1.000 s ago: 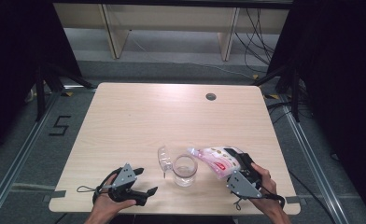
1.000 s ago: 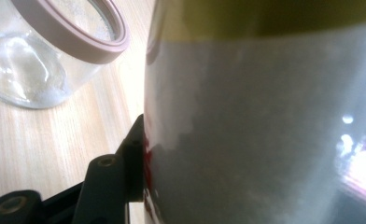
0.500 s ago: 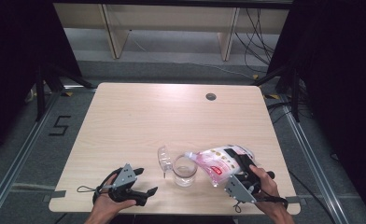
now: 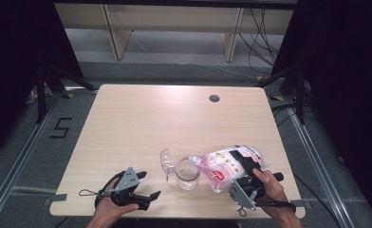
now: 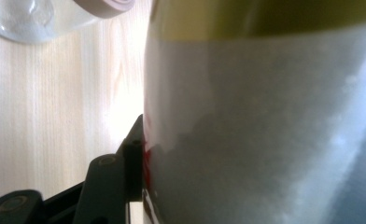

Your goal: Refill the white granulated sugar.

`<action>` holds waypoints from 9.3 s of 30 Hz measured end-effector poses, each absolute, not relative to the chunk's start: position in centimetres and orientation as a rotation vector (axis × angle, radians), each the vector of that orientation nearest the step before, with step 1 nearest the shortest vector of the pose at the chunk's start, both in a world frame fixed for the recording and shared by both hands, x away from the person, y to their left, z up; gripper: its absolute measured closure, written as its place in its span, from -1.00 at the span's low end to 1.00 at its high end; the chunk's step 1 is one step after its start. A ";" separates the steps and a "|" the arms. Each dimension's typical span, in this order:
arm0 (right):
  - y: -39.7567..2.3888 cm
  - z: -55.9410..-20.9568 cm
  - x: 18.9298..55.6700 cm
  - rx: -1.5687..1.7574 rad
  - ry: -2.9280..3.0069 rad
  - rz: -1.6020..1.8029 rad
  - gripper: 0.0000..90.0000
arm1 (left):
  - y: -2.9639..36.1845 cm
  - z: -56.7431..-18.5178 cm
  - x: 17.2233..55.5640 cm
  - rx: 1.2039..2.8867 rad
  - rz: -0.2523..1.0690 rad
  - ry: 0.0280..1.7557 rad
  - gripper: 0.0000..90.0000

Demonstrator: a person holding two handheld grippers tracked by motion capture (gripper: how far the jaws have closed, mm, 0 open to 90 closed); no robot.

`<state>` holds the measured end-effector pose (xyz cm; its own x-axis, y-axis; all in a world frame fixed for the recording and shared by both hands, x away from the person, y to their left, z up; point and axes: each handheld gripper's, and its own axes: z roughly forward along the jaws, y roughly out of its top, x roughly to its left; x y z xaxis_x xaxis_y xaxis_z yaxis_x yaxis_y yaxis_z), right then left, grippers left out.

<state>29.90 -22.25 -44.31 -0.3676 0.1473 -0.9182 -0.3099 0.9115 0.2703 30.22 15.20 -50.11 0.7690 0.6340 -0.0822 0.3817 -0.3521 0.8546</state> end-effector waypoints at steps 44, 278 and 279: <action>-20.5 -44.0 29.7 -0.476 1.739 0.137 0.10 | 15.1 -50.2 30.2 1.996 0.323 0.761 -0.66; -20.2 -43.0 29.2 -0.597 1.694 -0.036 0.24 | 14.9 -49.8 30.0 1.980 0.327 0.751 -0.66; -20.2 -43.0 29.2 -0.597 1.694 -0.035 0.24 | 14.9 -49.8 30.0 1.982 0.325 0.750 -0.66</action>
